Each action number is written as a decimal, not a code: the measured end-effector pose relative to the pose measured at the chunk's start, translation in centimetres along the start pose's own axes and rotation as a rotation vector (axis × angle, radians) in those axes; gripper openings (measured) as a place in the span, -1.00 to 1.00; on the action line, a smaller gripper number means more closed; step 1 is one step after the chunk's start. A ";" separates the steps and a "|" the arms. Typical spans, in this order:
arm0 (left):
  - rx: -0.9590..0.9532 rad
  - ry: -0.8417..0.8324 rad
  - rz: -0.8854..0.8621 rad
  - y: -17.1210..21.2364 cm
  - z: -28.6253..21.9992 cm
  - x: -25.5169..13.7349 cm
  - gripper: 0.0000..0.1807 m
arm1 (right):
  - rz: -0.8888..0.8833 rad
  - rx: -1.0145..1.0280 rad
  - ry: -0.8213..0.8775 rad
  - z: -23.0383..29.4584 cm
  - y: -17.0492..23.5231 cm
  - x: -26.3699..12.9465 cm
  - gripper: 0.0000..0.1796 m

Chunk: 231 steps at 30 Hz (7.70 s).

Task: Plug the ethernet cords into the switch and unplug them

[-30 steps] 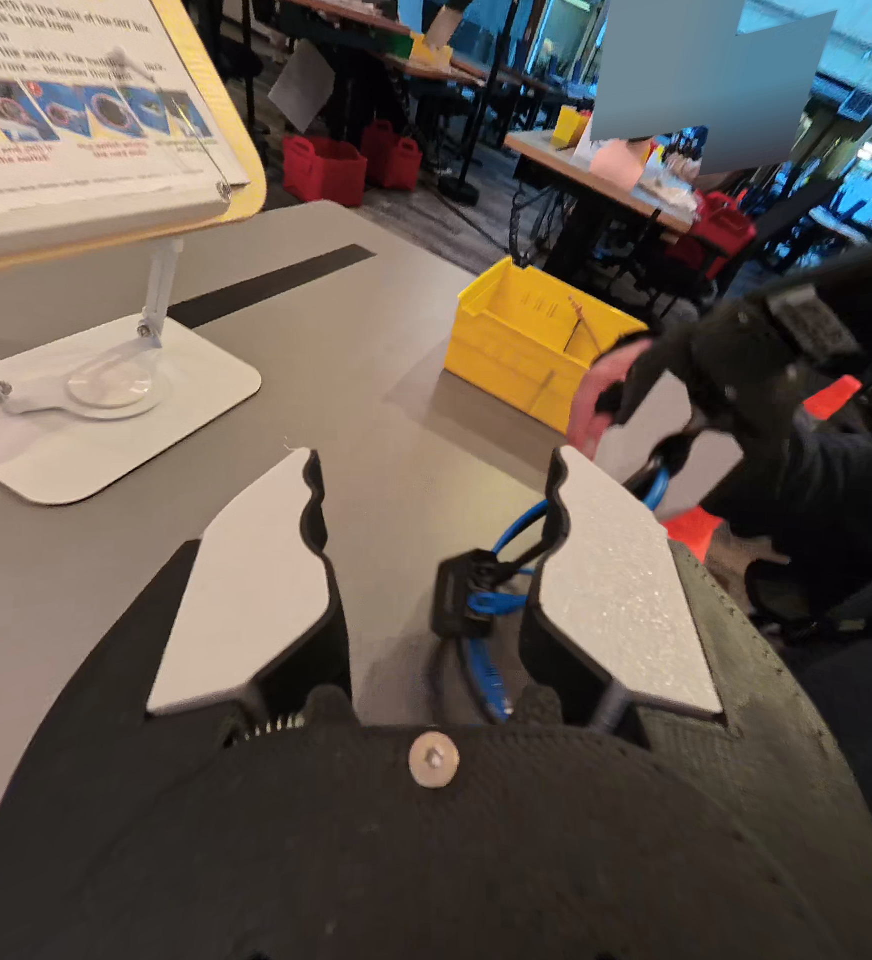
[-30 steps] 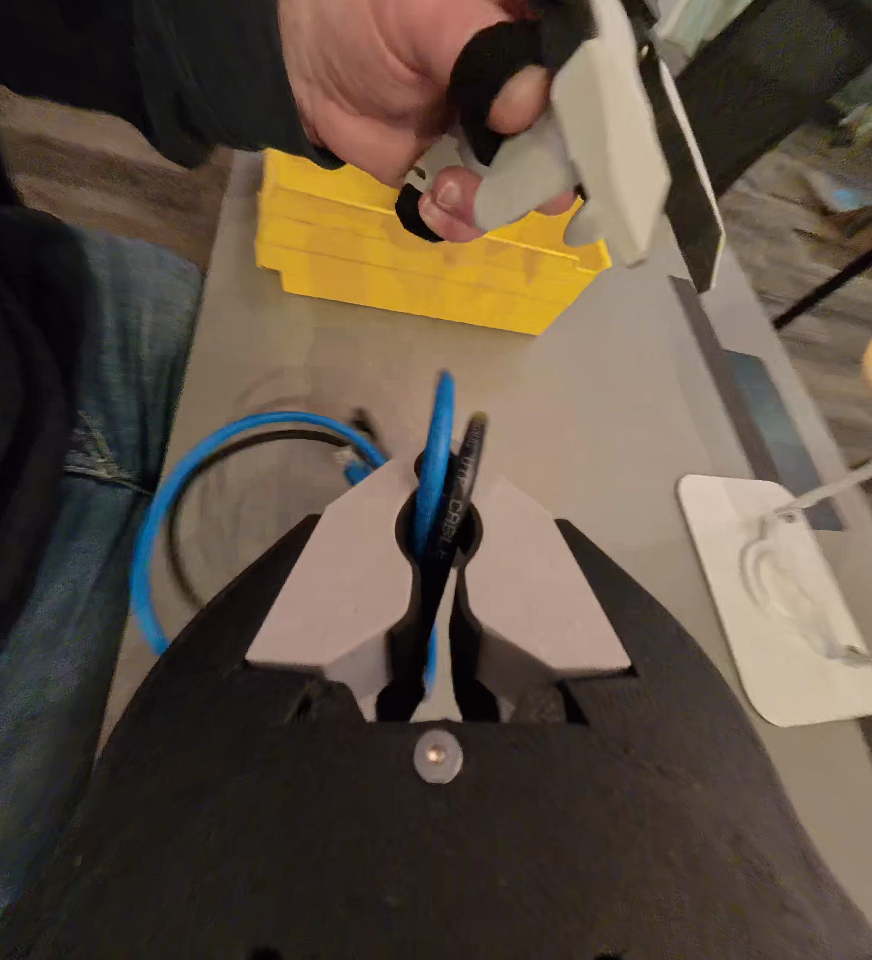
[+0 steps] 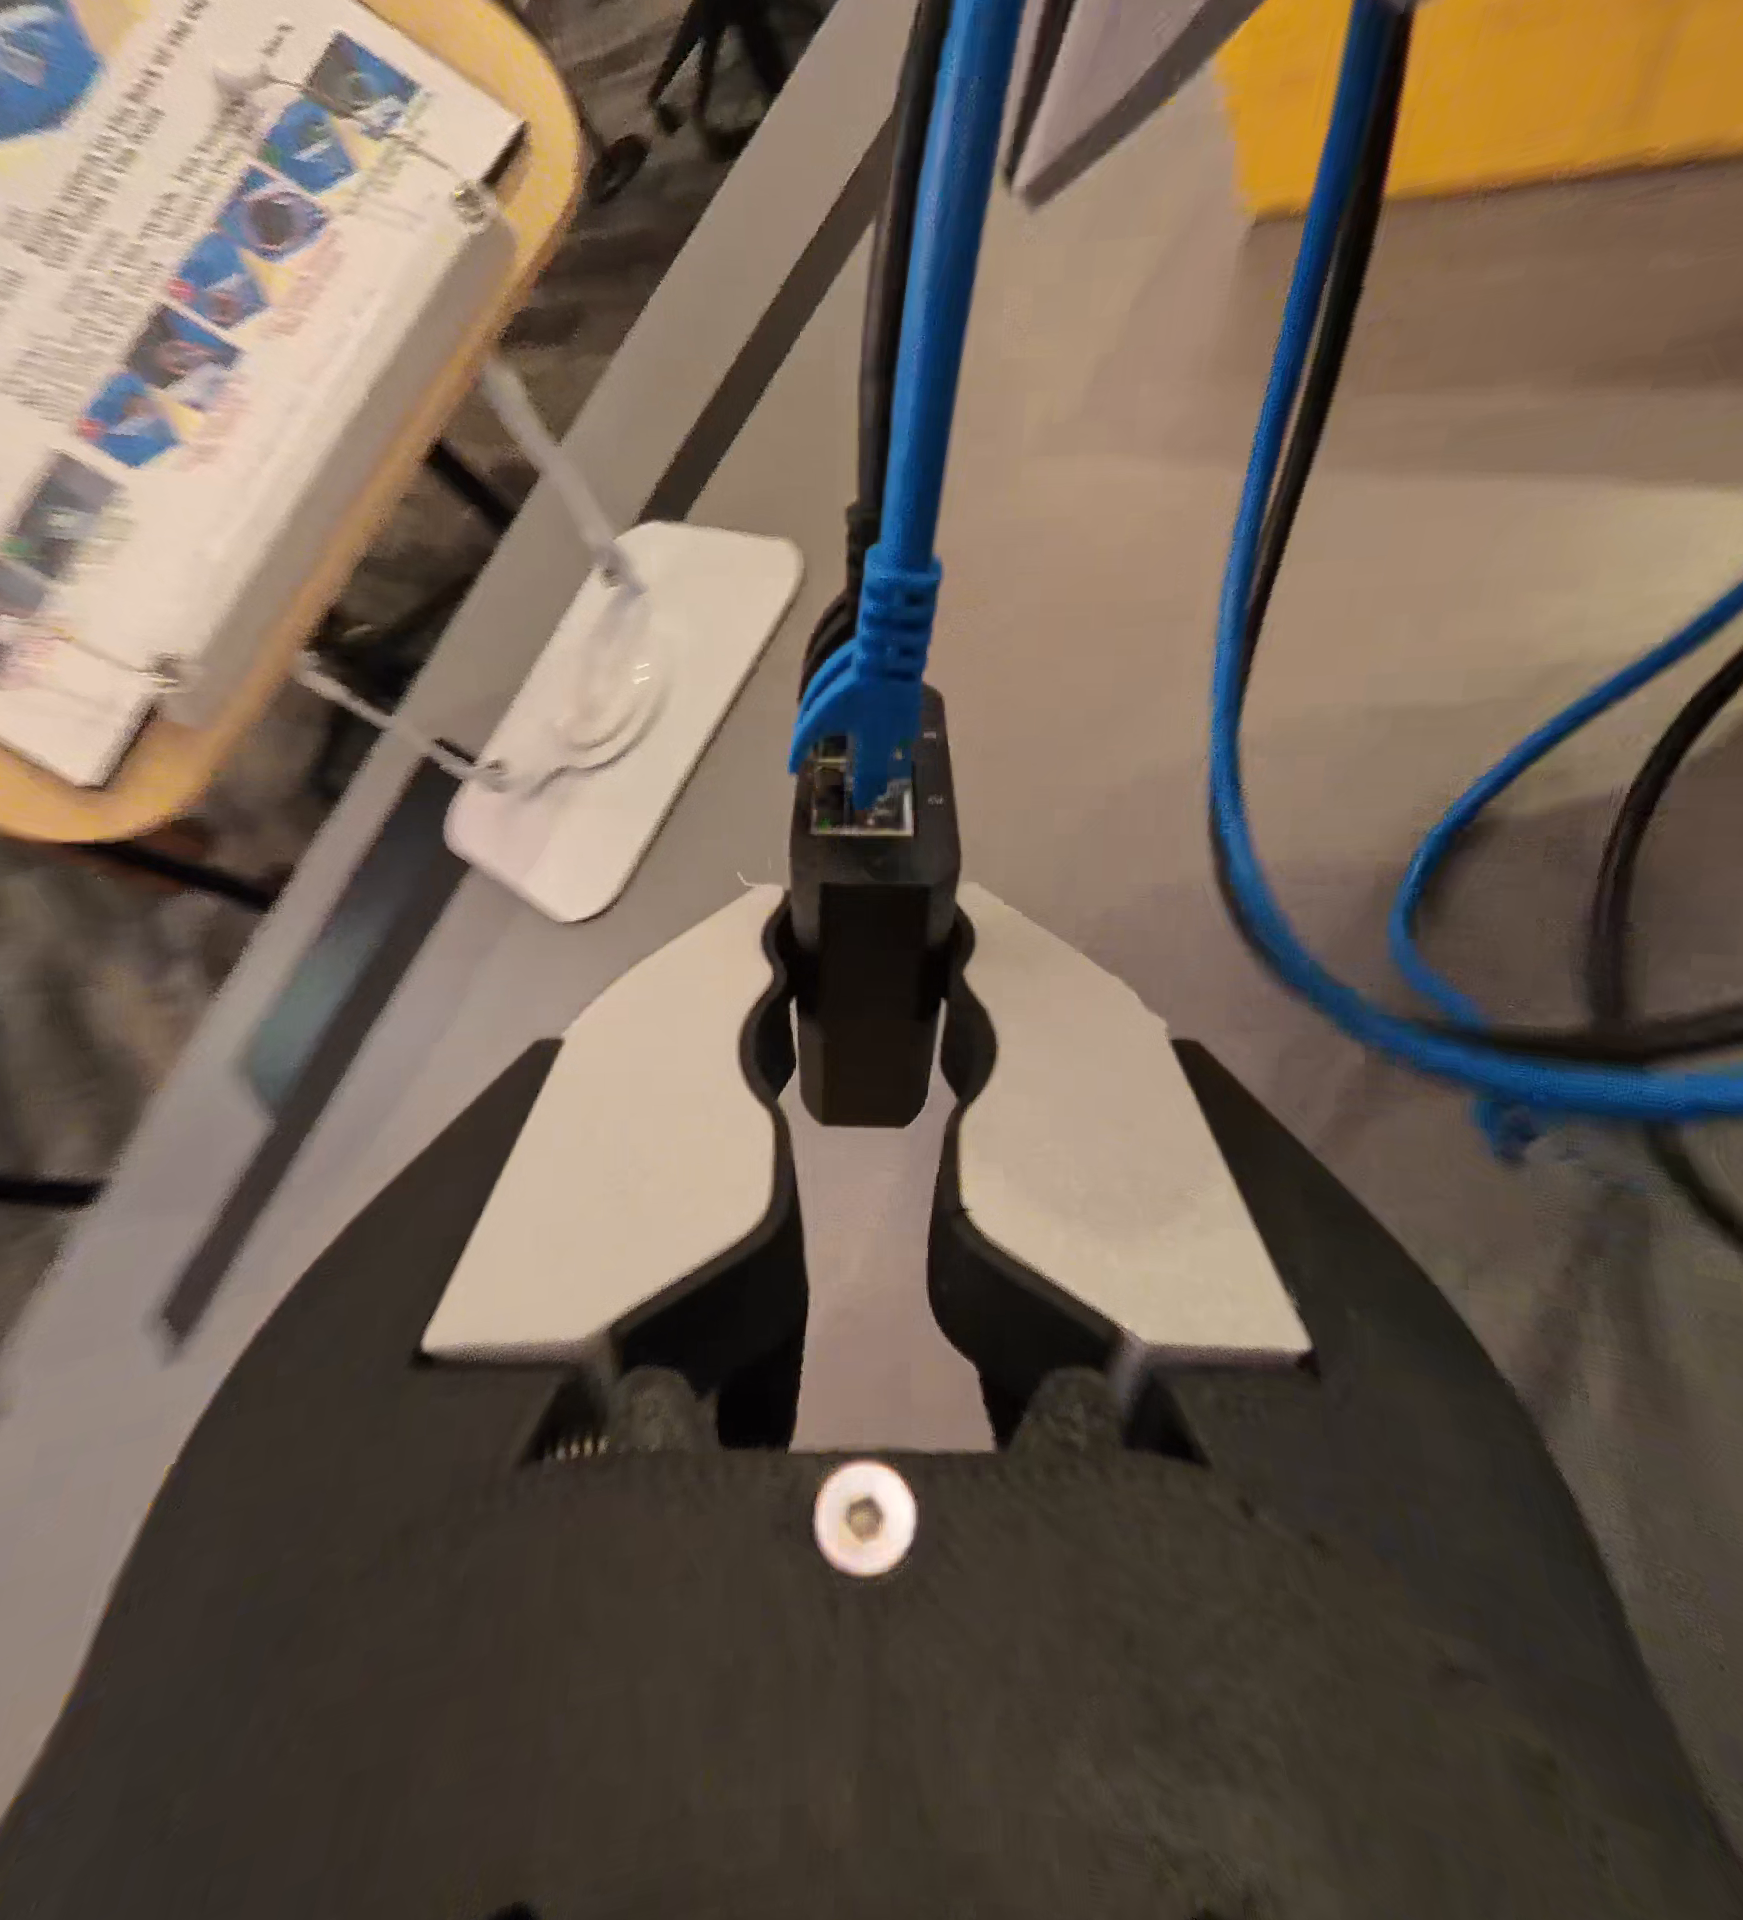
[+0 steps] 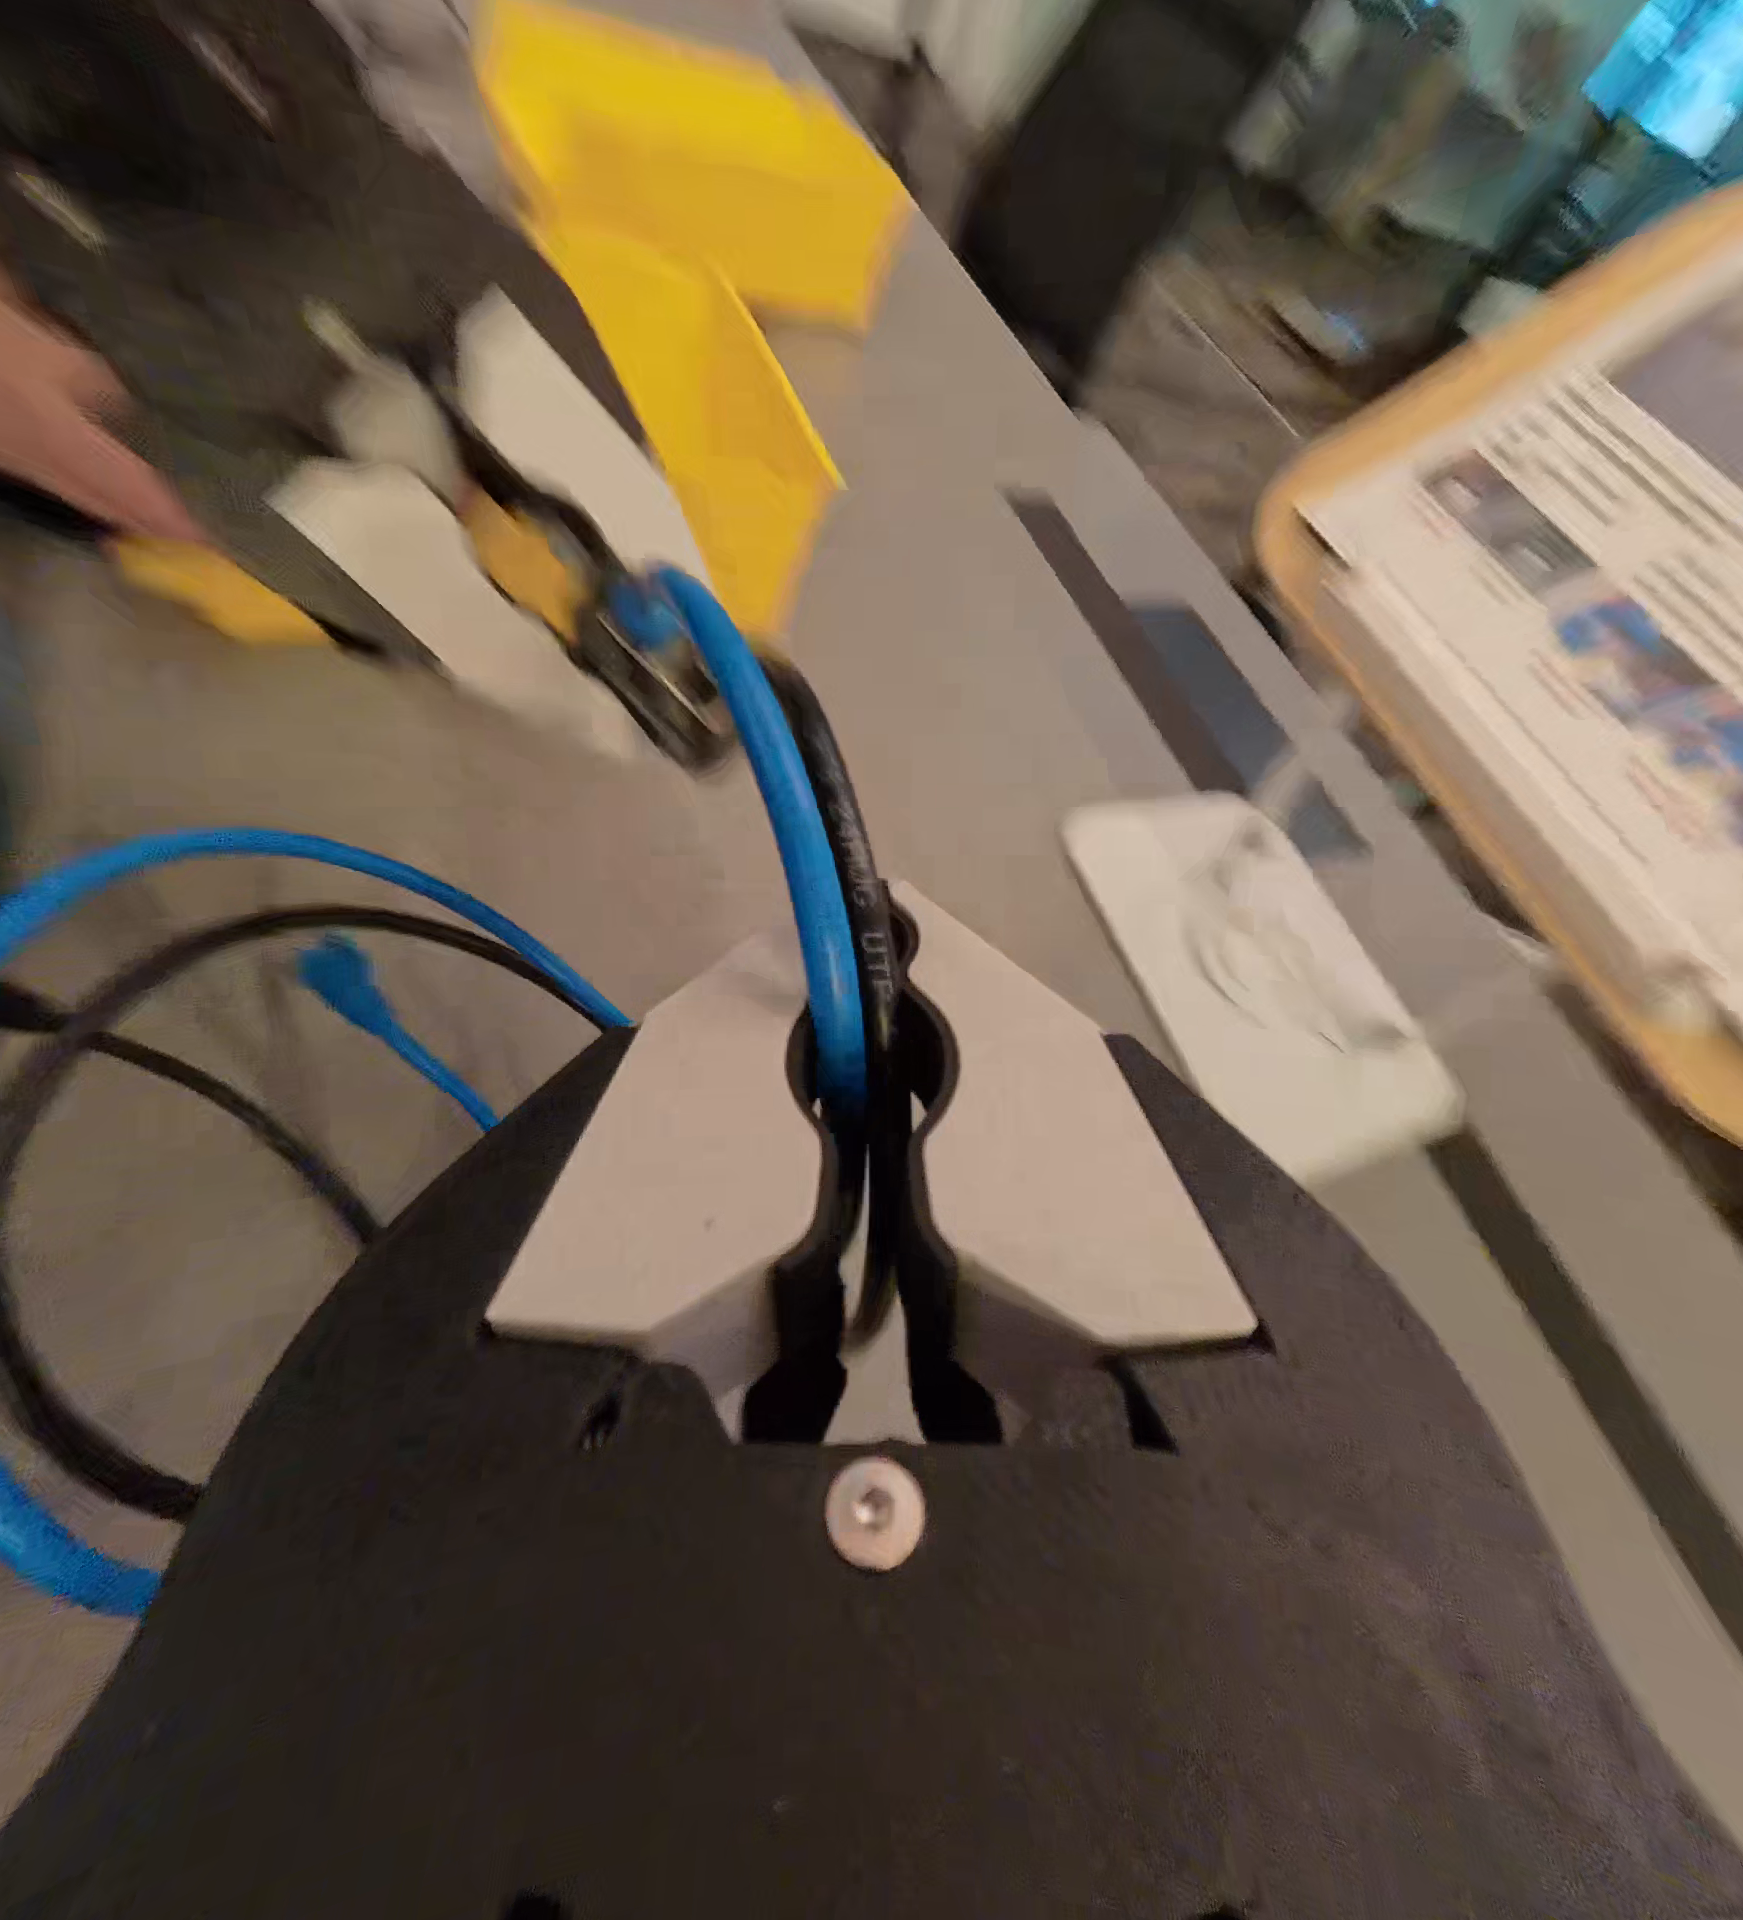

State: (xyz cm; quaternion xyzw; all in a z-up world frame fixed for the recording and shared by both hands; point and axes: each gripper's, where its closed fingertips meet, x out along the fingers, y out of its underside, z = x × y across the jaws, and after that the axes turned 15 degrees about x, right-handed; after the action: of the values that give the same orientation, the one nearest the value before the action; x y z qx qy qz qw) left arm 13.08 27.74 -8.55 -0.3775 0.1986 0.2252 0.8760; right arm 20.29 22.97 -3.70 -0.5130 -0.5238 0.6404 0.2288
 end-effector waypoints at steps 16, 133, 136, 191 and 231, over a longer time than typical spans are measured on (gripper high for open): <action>0.453 -0.173 0.198 -2.5 2.3 -2.2 -0.74 | 0.067 -0.787 0.293 2.9 -1.3 4.8 -0.58; -0.743 0.606 -0.701 -10.1 -0.1 -5.7 -0.19 | 0.018 -1.010 0.254 7.2 -3.5 -0.2 -0.89; -0.733 0.591 -0.730 -10.5 0.4 -5.9 -0.19 | -0.005 -0.965 0.266 6.9 -4.3 -0.6 -0.89; -0.643 0.767 -0.803 -12.2 -3.0 -7.7 -0.19 | -0.182 0.032 0.622 -14.2 -7.7 -7.1 -0.88; -0.612 0.518 -0.708 -8.2 2.3 -6.7 -0.19 | -0.309 -0.004 0.996 -15.6 -5.1 -37.9 -0.88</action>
State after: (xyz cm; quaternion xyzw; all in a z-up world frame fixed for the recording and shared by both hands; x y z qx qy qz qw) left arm 12.51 22.79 1.08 -0.7027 0.1944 -0.1370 0.6706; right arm 47.02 0.10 17.95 -0.6725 -0.4224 0.2765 0.5411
